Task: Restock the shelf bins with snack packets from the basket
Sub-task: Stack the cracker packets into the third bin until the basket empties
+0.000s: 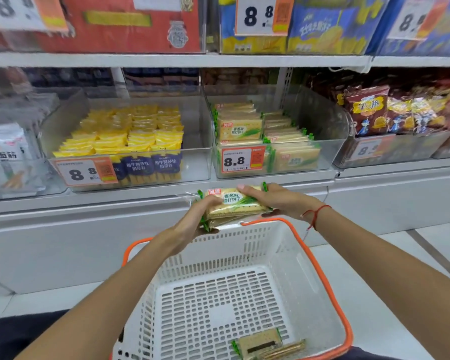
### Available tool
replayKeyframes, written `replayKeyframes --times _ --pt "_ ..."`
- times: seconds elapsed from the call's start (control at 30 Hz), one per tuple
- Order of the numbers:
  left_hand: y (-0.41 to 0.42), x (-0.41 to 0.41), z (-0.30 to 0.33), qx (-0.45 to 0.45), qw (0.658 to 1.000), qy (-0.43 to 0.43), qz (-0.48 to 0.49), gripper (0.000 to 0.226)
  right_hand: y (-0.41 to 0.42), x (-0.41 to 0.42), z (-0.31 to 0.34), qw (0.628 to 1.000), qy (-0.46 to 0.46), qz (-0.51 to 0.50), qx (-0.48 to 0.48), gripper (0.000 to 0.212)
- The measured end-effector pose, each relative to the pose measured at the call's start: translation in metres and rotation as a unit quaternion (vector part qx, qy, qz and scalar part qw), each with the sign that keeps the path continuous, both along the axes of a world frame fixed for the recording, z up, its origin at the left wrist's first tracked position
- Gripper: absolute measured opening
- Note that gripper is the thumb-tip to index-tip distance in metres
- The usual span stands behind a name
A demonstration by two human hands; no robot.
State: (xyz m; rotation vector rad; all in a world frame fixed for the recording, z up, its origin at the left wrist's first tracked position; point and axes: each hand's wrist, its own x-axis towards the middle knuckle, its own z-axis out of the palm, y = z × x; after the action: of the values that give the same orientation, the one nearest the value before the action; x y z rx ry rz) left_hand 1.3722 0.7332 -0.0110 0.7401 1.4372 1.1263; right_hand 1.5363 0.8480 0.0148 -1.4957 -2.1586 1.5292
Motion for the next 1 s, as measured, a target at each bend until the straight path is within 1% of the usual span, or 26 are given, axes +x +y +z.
replayKeyframes --times 0.03,0.07,0.13,0.17,0.27,0.3,0.33,0.37,0.43,0.47,0.53,0.6,0.7,0.77,0.83,0.87,0.9,0.97,1.0 --pt "0.005 0.001 0.008 0.008 1.0 -0.001 -0.007 0.032 0.0 0.006 0.015 1.0 0.008 0.017 -0.01 0.077" --pt "0.012 0.002 0.016 0.021 1.0 0.009 -0.007 0.036 0.0 0.013 0.029 0.998 0.027 0.042 -0.028 0.064" --pt "0.026 0.003 0.035 0.052 0.998 0.031 0.004 0.058 0.002 0.028 0.056 0.993 0.071 0.071 -0.058 0.042" --pt "0.033 0.002 0.045 0.06 0.997 0.045 0.006 0.066 0.004 0.034 0.068 0.991 0.092 0.073 -0.063 0.034" --pt "0.051 -0.002 0.077 0.092 0.986 0.135 -0.034 0.068 0.02 0.046 0.095 0.989 0.14 0.047 -0.031 0.02" --pt "0.057 -0.003 0.087 0.103 0.979 0.165 -0.053 0.072 0.026 0.046 0.102 0.987 0.158 0.037 -0.012 0.022" --pt "0.063 -0.005 0.097 0.116 0.972 0.192 -0.067 0.078 0.032 0.046 0.107 0.983 0.179 0.027 0.007 0.03" --pt "0.07 -0.007 0.106 0.131 0.963 0.22 -0.078 0.078 0.04 0.045 0.109 0.979 0.204 0.012 0.027 0.04" --pt "0.084 -0.013 0.12 0.161 0.942 0.281 -0.089 0.064 0.058 0.041 0.113 0.967 0.245 -0.011 0.074 0.055" --pt "0.093 -0.018 0.125 0.171 0.926 0.325 -0.085 0.06 0.068 0.039 0.115 0.963 0.253 -0.019 0.095 0.062" --pt "0.11 -0.028 0.129 0.164 0.89 0.42 -0.067 0.065 0.087 0.032 0.114 0.962 0.232 -0.017 0.142 0.07" --pt "0.127 -0.038 0.127 0.14 0.842 0.518 -0.063 0.07 0.102 0.023 0.111 0.963 0.205 -0.005 0.175 0.067" --pt "0.145 -0.045 0.122 0.138 0.786 0.601 -0.047 0.063 0.121 0.011 0.102 0.964 0.187 0.004 0.186 0.065" --pt "0.152 -0.044 0.12 0.138 0.739 0.658 -0.046 0.062 0.131 0.006 0.093 0.969 0.172 0.011 0.179 0.069" --pt "0.157 -0.044 0.119 0.117 0.691 0.71 -0.071 0.065 0.139 0.003 0.084 0.974 0.146 0.024 0.172 0.076" --pt "0.159 -0.043 0.118 0.104 0.663 0.736 -0.089 0.067 0.142 0.002 0.08 0.976 0.127 0.034 0.175 0.08" --pt "0.159 -0.043 0.116 0.093 0.625 0.768 -0.106 0.068 0.145 0.0 0.075 0.975 0.108 0.044 0.188 0.084" --pt "0.16 -0.042 0.111 0.075 0.545 0.824 -0.134 0.069 0.148 -0.004 0.065 0.965 0.052 0.047 0.253 0.086" --pt "0.16 -0.042 0.108 0.07 0.519 0.84 -0.142 0.068 0.149 -0.006 0.06 0.957 0.016 0.042 0.288 0.084"
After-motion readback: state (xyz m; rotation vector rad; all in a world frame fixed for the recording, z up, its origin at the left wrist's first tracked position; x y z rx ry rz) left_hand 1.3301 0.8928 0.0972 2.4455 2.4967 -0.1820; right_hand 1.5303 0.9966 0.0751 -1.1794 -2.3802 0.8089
